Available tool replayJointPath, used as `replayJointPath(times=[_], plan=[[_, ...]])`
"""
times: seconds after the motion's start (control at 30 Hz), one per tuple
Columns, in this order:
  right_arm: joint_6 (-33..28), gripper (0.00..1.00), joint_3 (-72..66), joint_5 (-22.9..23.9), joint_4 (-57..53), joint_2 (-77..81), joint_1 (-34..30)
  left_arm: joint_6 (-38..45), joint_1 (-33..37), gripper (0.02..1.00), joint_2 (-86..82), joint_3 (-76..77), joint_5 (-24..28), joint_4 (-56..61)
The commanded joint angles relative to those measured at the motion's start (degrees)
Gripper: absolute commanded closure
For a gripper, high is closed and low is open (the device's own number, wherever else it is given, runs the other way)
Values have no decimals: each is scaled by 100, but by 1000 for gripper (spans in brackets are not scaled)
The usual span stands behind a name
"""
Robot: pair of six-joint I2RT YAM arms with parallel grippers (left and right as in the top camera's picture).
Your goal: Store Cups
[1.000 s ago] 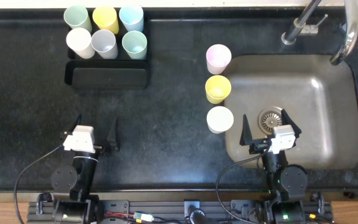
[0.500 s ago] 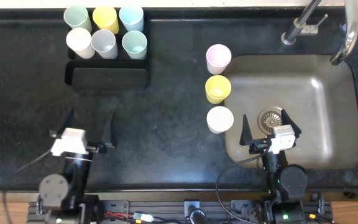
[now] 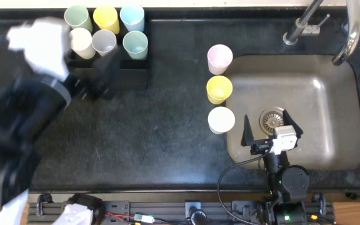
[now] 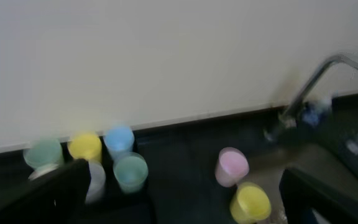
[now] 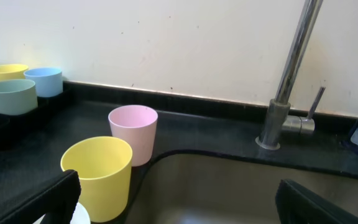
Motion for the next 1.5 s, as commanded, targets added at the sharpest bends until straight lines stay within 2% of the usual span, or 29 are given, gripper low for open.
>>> replayJointPath(times=[0.03, 0.13, 0.2, 0.33, 0.63, 0.77, 1.07, 1.27, 1.33, 1.4, 1.43, 1.47, 1.5], plan=[[-17, 3, -76, 44, 24, -59, 2, -894, -817, 18, 1290, 1279, -743, -684], [-17, 7, -76, 44, 24, -59, 2, -1349, -1349, 18, 2153, 1982, -1259, -1150], [-17, 3, -76, 42, 24, -59, 2, -1606, -1644, 18, 2796, 2487, -1408, -1458], [-20, 3, -76, 44, 24, -59, 2, -2225, -1980, 18, 3980, 3501, -1543, -2238], [-17, 5, -76, 44, 24, -59, 2, -2726, -2347, 18, 6146, 5176, -1534, -3351], [-20, 3, -76, 44, 24, -59, 2, -2846, -2479, 20, 6815, 5480, -1480, -3434], [-17, 5, -76, 44, 24, -59, 2, -3121, -2522, 38, 7768, 5510, -1482, -2828], [-20, 3, -76, 44, 24, -59, 2, -3265, -2476, 178, 8185, 5510, -1541, -2546], [-20, 5, -76, 44, 24, -59, 2, -3292, -2470, 253, 8321, 5510, -1547, -2470], [-17, 5, -76, 44, 24, -59, 2, -3289, -2470, 465, 8395, 5510, -1587, -2343], [-17, 3, -76, 44, 24, -59, 2, -3287, -2470, 610, 8406, 5510, -1589, -2262], [-20, 5, -76, 44, 24, -59, 2, -3287, -2470, 803, 8411, 5510, -1591, -2201], [-20, 3, -76, 44, 24, -59, 2, -3279, -2470, 939, 8408, 5515, -1591, -2135]])
